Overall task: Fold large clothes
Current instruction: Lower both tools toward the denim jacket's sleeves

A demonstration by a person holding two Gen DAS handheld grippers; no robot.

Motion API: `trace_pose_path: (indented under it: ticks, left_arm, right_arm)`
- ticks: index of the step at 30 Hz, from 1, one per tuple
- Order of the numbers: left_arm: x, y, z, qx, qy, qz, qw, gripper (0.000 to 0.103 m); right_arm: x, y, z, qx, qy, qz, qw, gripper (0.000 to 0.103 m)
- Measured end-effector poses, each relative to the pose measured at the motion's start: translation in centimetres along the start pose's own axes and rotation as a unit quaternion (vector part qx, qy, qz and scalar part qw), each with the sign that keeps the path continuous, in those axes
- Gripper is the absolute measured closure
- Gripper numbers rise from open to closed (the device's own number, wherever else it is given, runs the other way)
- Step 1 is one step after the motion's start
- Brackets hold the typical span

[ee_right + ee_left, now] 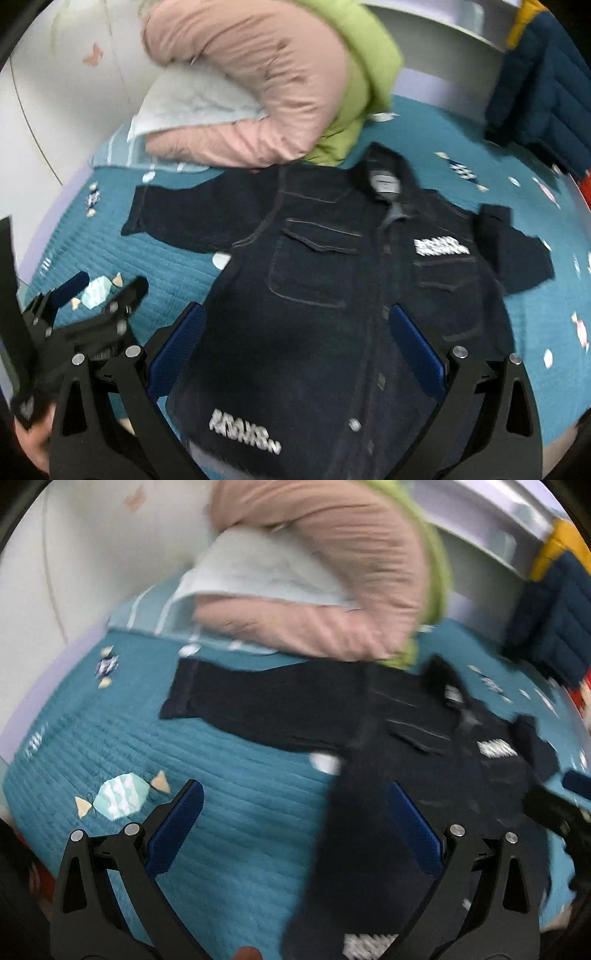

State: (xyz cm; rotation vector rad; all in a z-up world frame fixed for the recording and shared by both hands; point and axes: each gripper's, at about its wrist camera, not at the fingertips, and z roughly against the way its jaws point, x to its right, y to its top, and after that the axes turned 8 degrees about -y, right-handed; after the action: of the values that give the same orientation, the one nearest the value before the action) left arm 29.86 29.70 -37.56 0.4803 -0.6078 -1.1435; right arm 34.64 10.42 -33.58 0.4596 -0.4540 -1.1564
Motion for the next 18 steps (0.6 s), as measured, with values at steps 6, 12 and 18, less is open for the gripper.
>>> trace_pose_path:
  ticks: [6, 12, 18]
  left_arm:
    - [-10.4, 3.0, -5.9, 0.038, -0.053, 0.130, 0.9894, 0.005]
    - [-17.0, 5.9, -9.5, 0.042, -0.050, 0.187, 0.9803, 0.005]
    - [-20.5, 5.7, -9.8, 0.041, -0.044, 0.251, 0.9660, 0.005]
  right_arm:
    - [-7.5, 3.3, -6.8, -0.011, 0.039, 0.039, 0.998, 0.007]
    - [-9.5, 4.3, -11.9, -0.004, 0.016, 0.032, 0.999, 0.007]
    - [-10.5, 5.7, -14.1, 0.033, 0.013, 0.028, 0.999, 0.008]
